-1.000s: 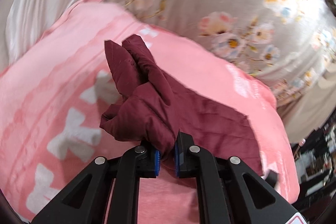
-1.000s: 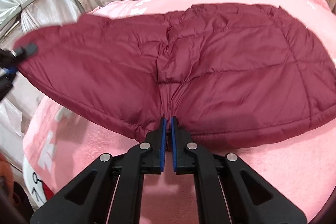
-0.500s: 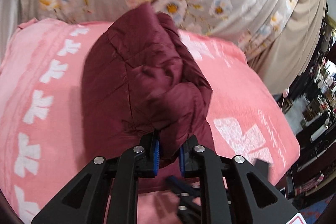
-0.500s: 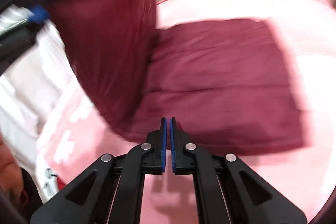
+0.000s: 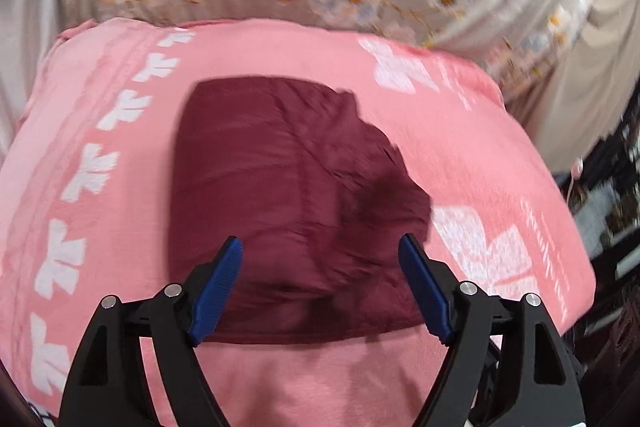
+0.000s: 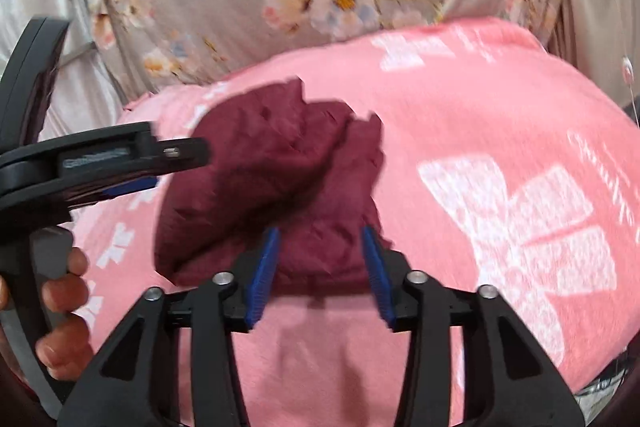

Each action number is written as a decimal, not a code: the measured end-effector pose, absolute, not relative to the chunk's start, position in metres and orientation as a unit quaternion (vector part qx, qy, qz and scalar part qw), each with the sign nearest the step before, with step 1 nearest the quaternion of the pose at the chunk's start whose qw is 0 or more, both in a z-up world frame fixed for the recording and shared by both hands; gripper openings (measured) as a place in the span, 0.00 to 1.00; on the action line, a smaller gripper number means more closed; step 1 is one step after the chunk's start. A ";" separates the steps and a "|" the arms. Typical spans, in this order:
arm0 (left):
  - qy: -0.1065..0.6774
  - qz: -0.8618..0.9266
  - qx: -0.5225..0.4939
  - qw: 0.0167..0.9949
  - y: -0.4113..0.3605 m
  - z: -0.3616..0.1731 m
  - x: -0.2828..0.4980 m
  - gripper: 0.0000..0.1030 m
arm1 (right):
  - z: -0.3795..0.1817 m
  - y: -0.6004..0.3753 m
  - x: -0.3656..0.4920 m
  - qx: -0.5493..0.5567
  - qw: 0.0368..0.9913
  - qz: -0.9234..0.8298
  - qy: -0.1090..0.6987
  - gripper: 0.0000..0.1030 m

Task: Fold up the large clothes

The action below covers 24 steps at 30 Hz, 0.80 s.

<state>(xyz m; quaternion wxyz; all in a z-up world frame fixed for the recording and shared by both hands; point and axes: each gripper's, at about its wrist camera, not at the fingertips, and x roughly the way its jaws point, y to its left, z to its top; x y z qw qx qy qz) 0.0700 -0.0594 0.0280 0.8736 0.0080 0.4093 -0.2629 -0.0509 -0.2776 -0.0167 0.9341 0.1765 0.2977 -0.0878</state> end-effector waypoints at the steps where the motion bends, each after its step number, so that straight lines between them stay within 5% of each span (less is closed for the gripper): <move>1: 0.406 -0.251 -0.007 0.879 -0.045 0.032 0.074 0.78 | -0.014 -0.273 -0.046 0.175 0.936 -0.084 0.294 0.46; 10: 0.448 -0.161 -0.018 0.879 -0.003 -0.007 0.115 0.78 | -0.009 -0.265 0.023 0.183 0.935 -0.062 0.299 0.52; 11: 0.453 -0.166 -0.018 0.876 -0.005 -0.011 0.115 0.78 | -0.015 -0.265 0.031 0.185 0.931 -0.056 0.309 0.40; 12: 0.455 -0.168 -0.016 0.874 -0.006 -0.013 0.112 0.78 | -0.021 -0.265 0.035 0.187 0.928 -0.051 0.317 0.10; 24: 0.480 -0.197 0.031 0.854 -0.042 -0.047 0.105 0.78 | -0.061 -0.283 -0.034 0.182 0.910 -0.122 0.351 0.04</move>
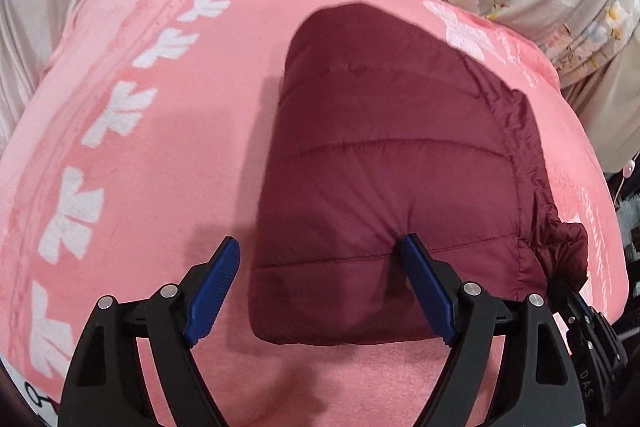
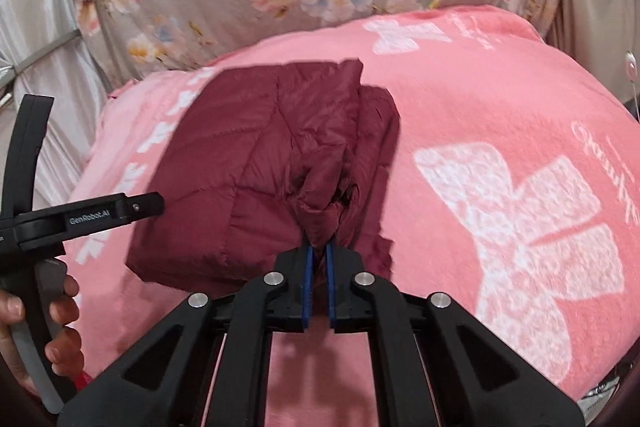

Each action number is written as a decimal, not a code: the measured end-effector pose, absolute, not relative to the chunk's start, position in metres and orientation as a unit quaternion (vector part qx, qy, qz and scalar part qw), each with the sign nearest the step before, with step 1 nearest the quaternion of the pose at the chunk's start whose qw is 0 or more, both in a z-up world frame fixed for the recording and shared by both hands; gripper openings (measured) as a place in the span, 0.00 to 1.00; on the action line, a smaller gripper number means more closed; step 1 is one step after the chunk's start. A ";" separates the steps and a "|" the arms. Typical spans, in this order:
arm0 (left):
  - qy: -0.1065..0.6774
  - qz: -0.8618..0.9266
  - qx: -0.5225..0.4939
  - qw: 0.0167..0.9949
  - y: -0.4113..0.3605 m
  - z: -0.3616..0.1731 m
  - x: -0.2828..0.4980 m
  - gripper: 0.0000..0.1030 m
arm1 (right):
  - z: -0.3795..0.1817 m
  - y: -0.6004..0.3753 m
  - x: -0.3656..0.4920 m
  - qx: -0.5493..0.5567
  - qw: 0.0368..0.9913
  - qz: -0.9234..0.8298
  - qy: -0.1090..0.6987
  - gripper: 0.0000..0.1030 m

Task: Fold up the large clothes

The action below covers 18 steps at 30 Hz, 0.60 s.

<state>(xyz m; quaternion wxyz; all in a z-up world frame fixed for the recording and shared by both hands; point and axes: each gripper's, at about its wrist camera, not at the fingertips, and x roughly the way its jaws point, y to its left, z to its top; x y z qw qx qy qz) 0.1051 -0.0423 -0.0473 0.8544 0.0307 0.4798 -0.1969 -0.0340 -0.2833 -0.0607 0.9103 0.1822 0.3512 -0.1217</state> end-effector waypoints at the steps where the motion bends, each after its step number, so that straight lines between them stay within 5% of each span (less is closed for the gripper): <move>1: 0.484 -0.199 0.032 0.851 -0.045 -0.051 0.105 0.78 | -0.067 -0.285 -0.034 0.183 0.907 -0.125 0.358 0.04; 18: 0.473 -0.169 0.105 0.858 -0.072 -0.090 0.098 0.81 | -0.119 -0.282 -0.017 0.186 0.888 -0.127 0.401 0.05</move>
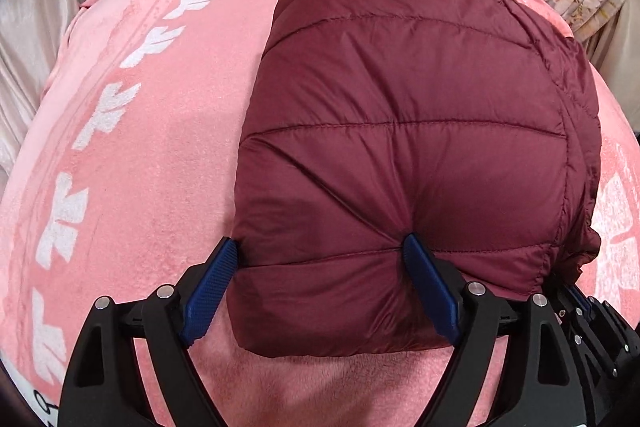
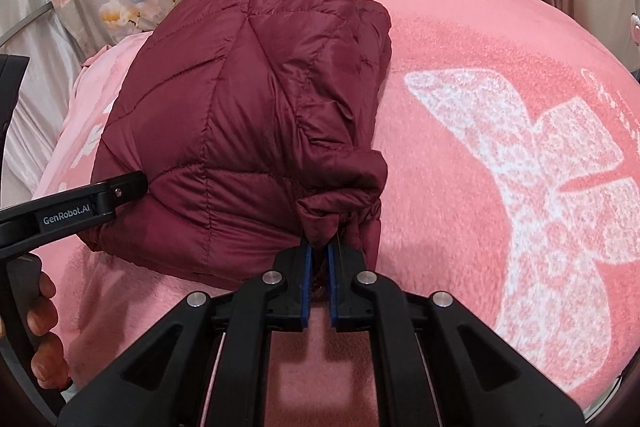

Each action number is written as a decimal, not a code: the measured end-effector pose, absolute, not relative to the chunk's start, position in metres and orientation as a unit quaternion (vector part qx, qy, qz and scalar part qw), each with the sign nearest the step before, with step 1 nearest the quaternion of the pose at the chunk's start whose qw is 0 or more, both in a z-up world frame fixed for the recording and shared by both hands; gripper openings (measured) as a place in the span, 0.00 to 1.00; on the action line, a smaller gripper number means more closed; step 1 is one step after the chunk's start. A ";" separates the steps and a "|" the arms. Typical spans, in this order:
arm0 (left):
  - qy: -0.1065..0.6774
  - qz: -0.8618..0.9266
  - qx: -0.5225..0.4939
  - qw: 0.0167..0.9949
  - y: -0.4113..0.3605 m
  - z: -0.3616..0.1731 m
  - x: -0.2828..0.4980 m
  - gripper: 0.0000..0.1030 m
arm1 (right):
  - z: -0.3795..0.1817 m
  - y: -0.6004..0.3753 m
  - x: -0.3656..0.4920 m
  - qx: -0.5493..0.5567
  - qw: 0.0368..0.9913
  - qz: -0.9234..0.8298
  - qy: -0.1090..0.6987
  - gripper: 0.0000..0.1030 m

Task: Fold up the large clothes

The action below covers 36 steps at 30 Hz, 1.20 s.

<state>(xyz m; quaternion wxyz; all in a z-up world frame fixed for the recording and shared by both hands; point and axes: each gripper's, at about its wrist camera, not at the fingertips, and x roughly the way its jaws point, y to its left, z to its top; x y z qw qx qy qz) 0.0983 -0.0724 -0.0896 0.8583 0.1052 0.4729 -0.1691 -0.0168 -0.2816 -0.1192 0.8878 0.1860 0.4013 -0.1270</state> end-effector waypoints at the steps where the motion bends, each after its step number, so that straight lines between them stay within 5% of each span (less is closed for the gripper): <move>1: 0.473 -0.169 0.105 0.858 -0.072 -0.091 0.099 0.81 | -0.120 -0.282 -0.017 0.187 0.888 -0.126 0.400 0.05; 13: 0.474 -0.174 0.100 0.857 -0.069 -0.099 0.101 0.86 | -0.120 -0.290 -0.019 0.197 0.889 -0.115 0.397 0.05; 17: 0.509 -0.207 0.049 0.834 -0.038 -0.082 0.114 0.80 | -0.098 -0.303 -0.040 0.223 0.883 -0.114 0.397 0.11; 22: 0.448 -0.192 0.046 0.872 -0.013 -0.020 0.136 0.79 | -0.039 -0.323 -0.049 0.227 0.902 -0.142 0.338 0.17; 25: 0.414 -0.185 0.044 0.890 -0.021 0.017 0.157 0.79 | -0.007 -0.342 -0.029 0.258 0.912 -0.140 0.288 0.45; 31: 0.416 -0.194 0.035 0.888 -0.076 0.043 0.208 0.79 | 0.002 -0.374 0.045 0.325 0.899 -0.137 0.262 0.46; 36: 0.430 -0.190 0.048 0.881 -0.114 0.030 0.240 0.79 | -0.038 -0.386 0.104 0.355 0.863 -0.166 0.318 0.46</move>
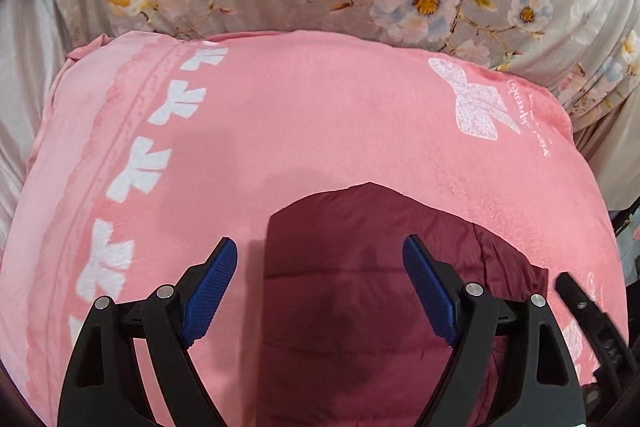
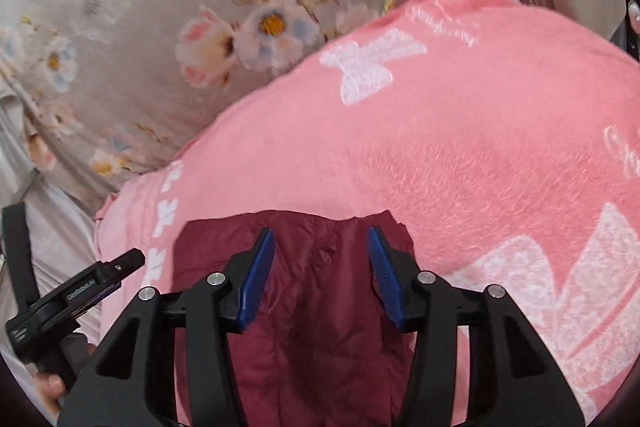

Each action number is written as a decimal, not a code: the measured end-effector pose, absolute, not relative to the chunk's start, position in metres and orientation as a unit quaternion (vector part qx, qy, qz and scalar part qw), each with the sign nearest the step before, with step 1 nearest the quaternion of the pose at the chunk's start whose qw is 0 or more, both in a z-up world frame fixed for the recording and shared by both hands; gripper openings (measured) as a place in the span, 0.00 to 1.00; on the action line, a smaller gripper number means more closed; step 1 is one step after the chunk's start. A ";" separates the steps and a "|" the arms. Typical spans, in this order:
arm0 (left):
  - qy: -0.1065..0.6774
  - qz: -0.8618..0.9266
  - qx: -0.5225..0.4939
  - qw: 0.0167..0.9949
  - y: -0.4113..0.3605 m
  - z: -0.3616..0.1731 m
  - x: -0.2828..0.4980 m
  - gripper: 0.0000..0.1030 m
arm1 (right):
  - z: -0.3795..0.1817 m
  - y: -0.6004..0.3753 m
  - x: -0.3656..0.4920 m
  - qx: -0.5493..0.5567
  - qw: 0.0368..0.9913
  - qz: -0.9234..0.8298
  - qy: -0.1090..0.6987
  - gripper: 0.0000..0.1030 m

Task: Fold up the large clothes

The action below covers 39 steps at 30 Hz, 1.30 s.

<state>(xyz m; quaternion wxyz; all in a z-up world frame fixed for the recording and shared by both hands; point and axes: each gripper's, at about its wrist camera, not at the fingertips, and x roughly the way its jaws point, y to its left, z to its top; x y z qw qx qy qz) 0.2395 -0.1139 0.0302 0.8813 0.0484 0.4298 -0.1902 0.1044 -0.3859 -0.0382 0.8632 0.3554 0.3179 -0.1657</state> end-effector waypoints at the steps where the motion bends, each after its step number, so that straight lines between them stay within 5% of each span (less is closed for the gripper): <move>1: 0.436 -0.190 0.053 0.878 -0.122 0.023 0.243 0.79 | -0.046 -0.386 0.110 0.365 0.856 -0.162 0.329 0.45; 3: 0.441 -0.190 0.060 0.875 -0.134 0.014 0.247 0.79 | -0.064 -0.383 0.117 0.366 0.846 -0.176 0.347 0.11; 6: 0.444 -0.191 0.079 0.872 -0.149 -0.002 0.246 0.79 | -0.071 -0.383 0.107 0.337 0.854 -0.230 0.322 0.02; 27: 0.426 -0.175 0.119 0.880 -0.174 -0.072 0.245 0.95 | -0.122 -0.368 0.118 0.239 0.877 -0.237 0.342 0.02; 39: 0.406 -0.162 0.128 0.890 -0.177 -0.082 0.242 0.95 | -0.124 -0.366 0.120 0.236 0.878 -0.239 0.340 0.02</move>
